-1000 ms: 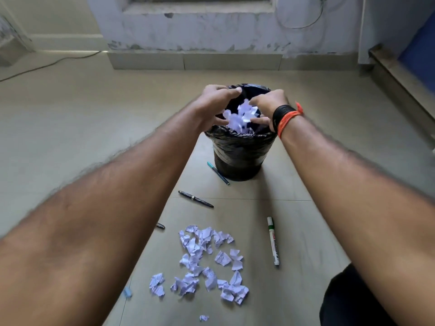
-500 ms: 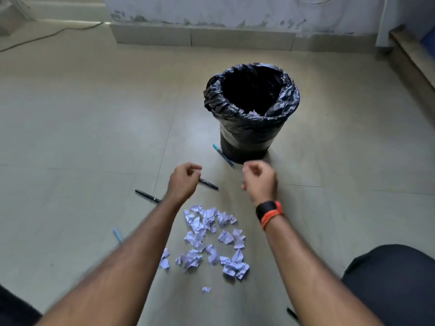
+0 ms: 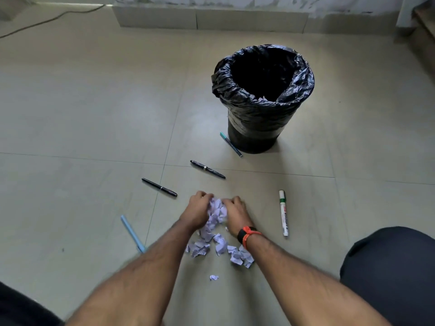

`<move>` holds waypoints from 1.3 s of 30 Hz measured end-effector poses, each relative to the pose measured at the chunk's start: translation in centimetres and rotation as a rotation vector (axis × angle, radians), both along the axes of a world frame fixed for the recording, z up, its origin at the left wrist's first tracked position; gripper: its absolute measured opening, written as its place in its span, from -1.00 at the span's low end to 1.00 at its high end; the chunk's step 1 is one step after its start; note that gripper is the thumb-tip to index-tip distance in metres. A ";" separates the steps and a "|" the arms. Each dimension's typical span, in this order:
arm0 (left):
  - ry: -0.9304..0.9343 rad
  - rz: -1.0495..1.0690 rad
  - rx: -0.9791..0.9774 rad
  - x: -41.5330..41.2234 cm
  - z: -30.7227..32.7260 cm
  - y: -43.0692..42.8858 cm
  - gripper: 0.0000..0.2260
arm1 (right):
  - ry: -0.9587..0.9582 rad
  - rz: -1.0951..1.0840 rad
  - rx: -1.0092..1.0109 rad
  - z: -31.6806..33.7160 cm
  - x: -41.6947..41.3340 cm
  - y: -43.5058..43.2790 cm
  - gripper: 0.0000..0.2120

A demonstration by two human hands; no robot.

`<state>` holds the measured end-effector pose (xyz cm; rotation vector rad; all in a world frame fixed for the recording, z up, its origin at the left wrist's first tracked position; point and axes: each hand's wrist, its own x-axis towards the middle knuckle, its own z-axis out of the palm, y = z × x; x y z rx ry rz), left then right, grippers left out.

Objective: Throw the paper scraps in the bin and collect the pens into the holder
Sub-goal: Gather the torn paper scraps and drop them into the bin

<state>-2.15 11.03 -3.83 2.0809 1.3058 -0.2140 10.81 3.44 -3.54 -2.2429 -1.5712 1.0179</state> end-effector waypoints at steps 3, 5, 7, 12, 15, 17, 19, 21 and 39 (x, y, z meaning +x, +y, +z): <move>-0.039 0.042 0.026 -0.2 0.3 -0.6 -0.52 | -0.012 0.013 0.020 0.0 -0.1 -0.4 -0.40; -0.021 0.125 0.117 -0.9 0.3 -0.3 -0.46 | -0.068 -0.117 0.027 0.0 1.1 -0.5 -0.32; 0.024 0.150 0.154 -1.6 0.0 0.2 -0.49 | -0.109 -0.184 0.001 -0.3 2.4 -0.7 -0.33; 0.056 0.051 0.030 -1.5 0.1 -0.8 -0.58 | -0.085 -0.068 0.012 -0.4 1.2 -0.7 -0.42; 0.031 0.018 0.003 -1.4 0.5 -1.6 -0.60 | -0.055 -0.003 0.066 -0.8 0.3 -1.1 -0.50; 0.000 0.095 0.057 -2.1 0.8 -1.6 -0.61 | -0.046 -0.149 0.090 -0.6 1.1 -1.5 -0.53; 0.011 0.323 0.171 -3.4 1.0 -1.9 -0.56 | -0.097 -0.368 0.087 -0.3 2.6 -2.1 -0.60; 0.089 0.590 0.227 -5.0 1.4 -2.5 -0.55 | -0.203 -0.496 0.018 0.1 3.6 -3.0 -0.66; 0.151 1.036 0.036 -6.7 1.3 -10.2 -0.65 | -0.165 -0.491 -0.229 1.3 -0.4 -9.1 -0.57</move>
